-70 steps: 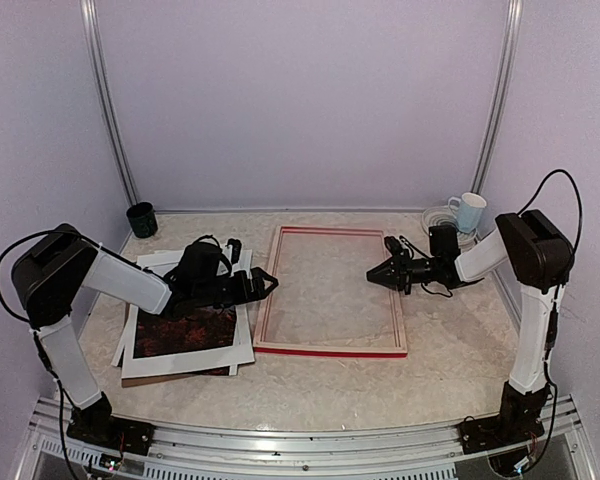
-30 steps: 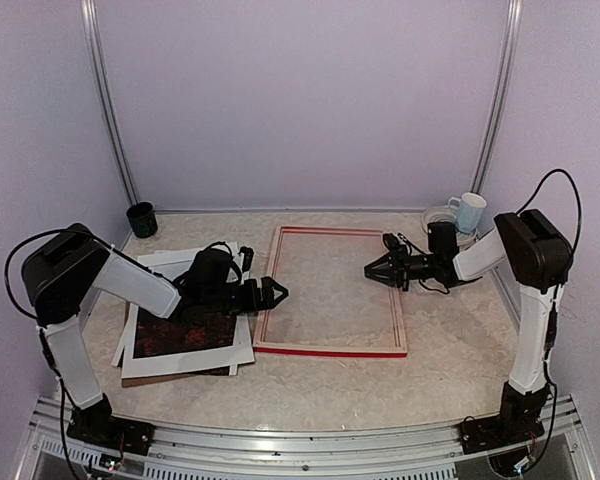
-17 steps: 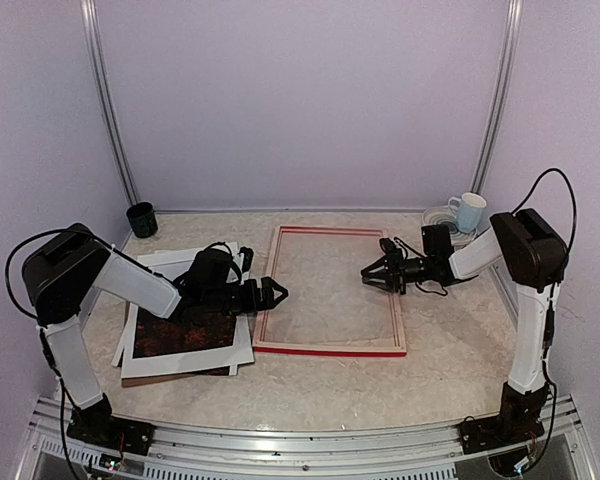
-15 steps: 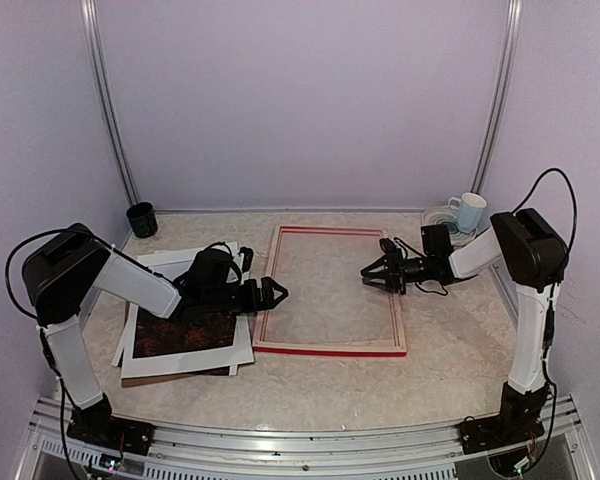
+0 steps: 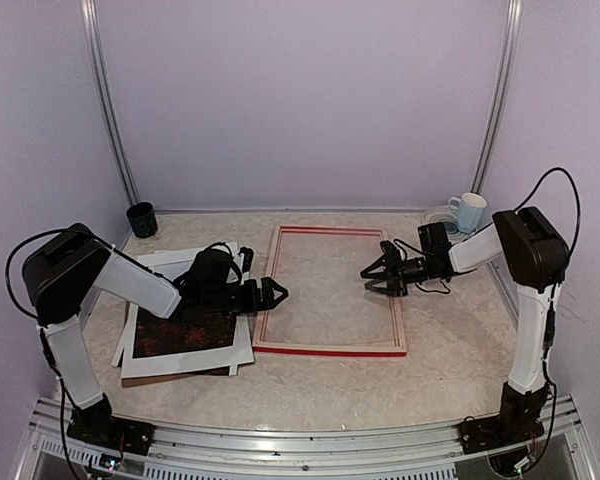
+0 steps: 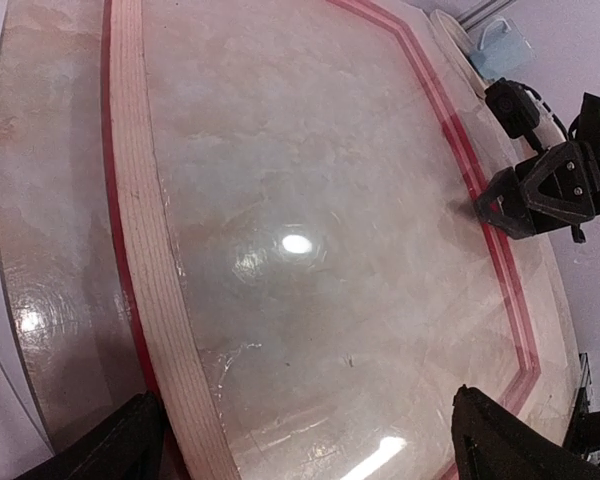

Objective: Put the photo into the frame
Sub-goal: Place the glass panel at the frame body.

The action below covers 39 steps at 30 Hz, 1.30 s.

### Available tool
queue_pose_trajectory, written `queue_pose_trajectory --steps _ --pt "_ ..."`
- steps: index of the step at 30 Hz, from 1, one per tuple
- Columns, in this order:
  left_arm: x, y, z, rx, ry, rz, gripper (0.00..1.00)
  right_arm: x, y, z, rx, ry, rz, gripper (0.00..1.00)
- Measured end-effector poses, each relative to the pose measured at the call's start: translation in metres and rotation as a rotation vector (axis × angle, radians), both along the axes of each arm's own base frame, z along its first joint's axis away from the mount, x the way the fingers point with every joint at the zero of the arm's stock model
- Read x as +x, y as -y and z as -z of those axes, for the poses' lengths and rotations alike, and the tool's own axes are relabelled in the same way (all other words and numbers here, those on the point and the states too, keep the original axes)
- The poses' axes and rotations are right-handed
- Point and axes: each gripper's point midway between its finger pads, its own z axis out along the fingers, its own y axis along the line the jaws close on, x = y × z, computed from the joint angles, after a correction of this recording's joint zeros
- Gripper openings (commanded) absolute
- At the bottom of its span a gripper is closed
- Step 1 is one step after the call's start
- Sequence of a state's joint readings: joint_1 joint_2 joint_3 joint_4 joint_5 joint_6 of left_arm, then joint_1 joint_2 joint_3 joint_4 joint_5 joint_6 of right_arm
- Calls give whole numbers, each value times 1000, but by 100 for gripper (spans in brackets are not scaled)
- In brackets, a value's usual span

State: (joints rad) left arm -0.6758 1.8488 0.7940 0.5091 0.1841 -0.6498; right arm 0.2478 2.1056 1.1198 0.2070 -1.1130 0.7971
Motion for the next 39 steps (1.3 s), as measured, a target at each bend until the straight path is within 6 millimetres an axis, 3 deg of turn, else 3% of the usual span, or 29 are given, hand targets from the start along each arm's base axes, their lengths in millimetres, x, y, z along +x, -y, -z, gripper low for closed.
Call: queue_pose_trajectory --steps 13,21,30,39 --pt "0 0 3 3 -4 1 99 5 4 2 -83 11 17 67" --pt "0 0 3 3 -5 0 99 7 3 5 -158 17 18 71" --pt "-1 0 3 3 -5 1 99 8 3 6 -211 26 20 67" --pt "0 0 3 3 -5 0 99 8 -1 -7 -162 52 9 54"
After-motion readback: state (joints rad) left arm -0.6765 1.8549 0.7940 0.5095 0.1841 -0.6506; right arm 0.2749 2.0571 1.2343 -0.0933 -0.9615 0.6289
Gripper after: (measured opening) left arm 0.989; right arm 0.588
